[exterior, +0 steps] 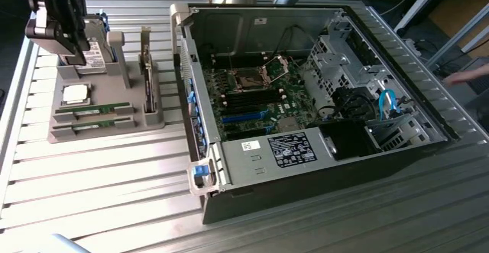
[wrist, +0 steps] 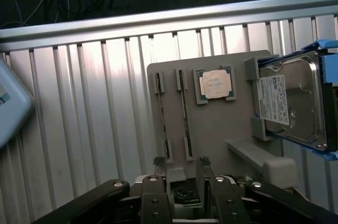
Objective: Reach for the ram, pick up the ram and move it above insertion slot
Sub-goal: 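Pick up the ram and move it above insertion slot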
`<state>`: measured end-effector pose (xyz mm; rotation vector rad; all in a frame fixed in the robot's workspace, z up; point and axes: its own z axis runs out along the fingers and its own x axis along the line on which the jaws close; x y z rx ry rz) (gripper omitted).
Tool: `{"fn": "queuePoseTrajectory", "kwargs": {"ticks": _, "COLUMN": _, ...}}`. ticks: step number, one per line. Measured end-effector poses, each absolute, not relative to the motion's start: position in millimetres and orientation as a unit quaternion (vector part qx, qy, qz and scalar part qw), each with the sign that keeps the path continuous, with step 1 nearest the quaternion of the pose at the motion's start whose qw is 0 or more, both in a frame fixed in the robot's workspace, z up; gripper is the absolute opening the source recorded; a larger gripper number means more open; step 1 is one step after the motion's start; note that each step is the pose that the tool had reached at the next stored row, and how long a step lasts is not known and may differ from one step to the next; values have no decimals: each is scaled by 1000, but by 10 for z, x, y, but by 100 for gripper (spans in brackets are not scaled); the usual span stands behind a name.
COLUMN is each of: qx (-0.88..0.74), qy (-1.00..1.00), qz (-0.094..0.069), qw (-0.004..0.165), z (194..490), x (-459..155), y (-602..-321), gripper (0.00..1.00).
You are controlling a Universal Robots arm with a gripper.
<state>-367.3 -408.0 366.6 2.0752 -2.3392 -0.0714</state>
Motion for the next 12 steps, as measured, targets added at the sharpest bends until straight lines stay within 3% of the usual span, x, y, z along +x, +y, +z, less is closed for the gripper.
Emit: {"fn": "queuePoseTrajectory", "kwargs": {"ticks": 12, "qx": 699, "qy": -715, "qz": -20, "qw": 12, "z": 3330, "x": -3706, "y": -4080, "gripper": 36}}
